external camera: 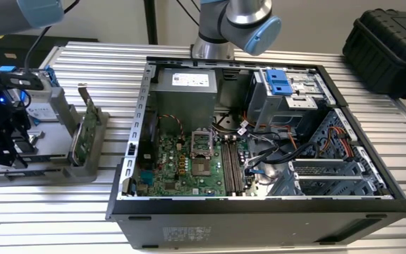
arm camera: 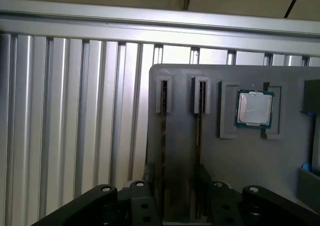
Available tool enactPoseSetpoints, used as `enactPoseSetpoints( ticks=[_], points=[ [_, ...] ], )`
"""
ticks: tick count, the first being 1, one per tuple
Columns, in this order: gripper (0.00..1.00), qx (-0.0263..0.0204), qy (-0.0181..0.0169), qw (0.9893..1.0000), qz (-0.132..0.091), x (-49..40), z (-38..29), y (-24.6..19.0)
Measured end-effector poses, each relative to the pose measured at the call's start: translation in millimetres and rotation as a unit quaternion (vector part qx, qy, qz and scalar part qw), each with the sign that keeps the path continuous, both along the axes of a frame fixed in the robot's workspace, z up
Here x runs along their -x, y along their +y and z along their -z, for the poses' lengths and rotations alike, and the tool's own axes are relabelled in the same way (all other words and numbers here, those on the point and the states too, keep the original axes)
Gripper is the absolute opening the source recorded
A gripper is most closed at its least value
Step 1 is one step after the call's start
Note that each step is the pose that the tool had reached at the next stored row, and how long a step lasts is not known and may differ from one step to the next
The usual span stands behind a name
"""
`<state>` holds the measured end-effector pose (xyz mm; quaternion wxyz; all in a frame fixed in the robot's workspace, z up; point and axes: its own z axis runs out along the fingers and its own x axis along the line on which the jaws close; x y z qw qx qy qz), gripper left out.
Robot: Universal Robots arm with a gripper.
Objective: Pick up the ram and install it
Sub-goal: 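Pick up the ram and move it above insertion slot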
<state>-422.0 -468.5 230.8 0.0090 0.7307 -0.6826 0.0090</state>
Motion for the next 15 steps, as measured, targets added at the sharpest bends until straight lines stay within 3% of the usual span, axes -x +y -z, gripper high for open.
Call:
enactPoseSetpoints(
  ticks=[15],
  points=[
    [1.0,0.0002,0.0,1.0,0.0,0.0,6.6,0.0]
  ],
)
